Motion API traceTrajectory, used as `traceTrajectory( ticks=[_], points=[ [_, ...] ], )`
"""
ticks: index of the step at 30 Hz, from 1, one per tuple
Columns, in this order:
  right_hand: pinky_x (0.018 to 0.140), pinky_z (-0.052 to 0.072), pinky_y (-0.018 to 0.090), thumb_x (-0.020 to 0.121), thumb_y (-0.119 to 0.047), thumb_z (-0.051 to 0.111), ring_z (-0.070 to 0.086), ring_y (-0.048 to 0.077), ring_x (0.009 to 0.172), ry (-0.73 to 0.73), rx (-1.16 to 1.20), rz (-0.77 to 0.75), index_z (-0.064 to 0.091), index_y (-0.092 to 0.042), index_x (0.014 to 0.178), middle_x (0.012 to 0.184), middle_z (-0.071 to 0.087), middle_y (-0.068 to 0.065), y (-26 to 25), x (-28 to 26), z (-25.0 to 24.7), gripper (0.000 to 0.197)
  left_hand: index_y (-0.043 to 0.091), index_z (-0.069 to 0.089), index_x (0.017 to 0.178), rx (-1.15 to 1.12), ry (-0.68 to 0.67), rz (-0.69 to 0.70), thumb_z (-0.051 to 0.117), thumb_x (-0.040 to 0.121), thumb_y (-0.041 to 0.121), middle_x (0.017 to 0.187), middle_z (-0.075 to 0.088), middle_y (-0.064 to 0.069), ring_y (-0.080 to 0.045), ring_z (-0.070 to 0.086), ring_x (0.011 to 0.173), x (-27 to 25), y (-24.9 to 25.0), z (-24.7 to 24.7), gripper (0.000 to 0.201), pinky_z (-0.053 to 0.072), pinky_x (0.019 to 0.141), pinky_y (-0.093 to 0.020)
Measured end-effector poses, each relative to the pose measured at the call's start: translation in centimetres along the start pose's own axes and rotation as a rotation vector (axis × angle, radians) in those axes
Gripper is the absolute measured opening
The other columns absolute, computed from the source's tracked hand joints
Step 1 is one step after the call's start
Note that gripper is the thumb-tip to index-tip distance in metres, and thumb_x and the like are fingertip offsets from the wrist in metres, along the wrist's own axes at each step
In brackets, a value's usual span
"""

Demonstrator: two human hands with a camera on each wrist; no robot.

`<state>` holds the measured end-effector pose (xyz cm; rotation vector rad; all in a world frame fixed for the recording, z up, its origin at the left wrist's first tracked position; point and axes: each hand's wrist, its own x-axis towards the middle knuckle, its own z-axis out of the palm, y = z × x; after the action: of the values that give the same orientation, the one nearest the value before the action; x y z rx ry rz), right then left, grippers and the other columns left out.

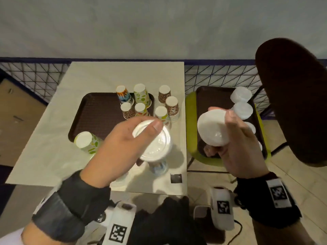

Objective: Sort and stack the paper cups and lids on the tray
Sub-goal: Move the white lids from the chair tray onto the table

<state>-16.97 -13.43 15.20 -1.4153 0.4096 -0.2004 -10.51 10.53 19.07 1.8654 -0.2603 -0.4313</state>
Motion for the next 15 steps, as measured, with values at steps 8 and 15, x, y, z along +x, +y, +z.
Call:
traceTrajectory(
  ticks=[8, 15],
  points=[
    [0.048, 0.054, 0.039, 0.103, -0.033, 0.042, 0.071, 0.024, 0.063, -0.256, -0.182, -0.201, 0.066, -0.024, 0.116, 0.098, 0.069, 0.006, -4.3, -4.7, 16.3, 0.028, 0.031, 0.077, 0.116, -0.088, 0.014, -0.011, 0.066, 0.08, 0.075, 0.089, 0.071, -0.016, -0.019, 0.05, 0.052, -5.6, -3.9, -18.6, 0.057, 0.041, 0.041, -0.023],
    [0.042, 0.053, 0.049, 0.106, -0.029, 0.043, 0.07, 0.029, 0.057, -0.379, -0.185, -0.181, 0.064, -0.019, 0.119, 0.095, 0.066, 0.006, -2.9, -5.7, 34.2, 0.027, 0.041, 0.074, 0.112, 0.08, 0.284, -0.028, 0.06, 0.098, 0.058, 0.106, 0.072, 0.023, 0.005, 0.063, 0.078, -8.1, -11.0, -32.2, 0.026, 0.049, 0.064, -0.021]
  ],
)
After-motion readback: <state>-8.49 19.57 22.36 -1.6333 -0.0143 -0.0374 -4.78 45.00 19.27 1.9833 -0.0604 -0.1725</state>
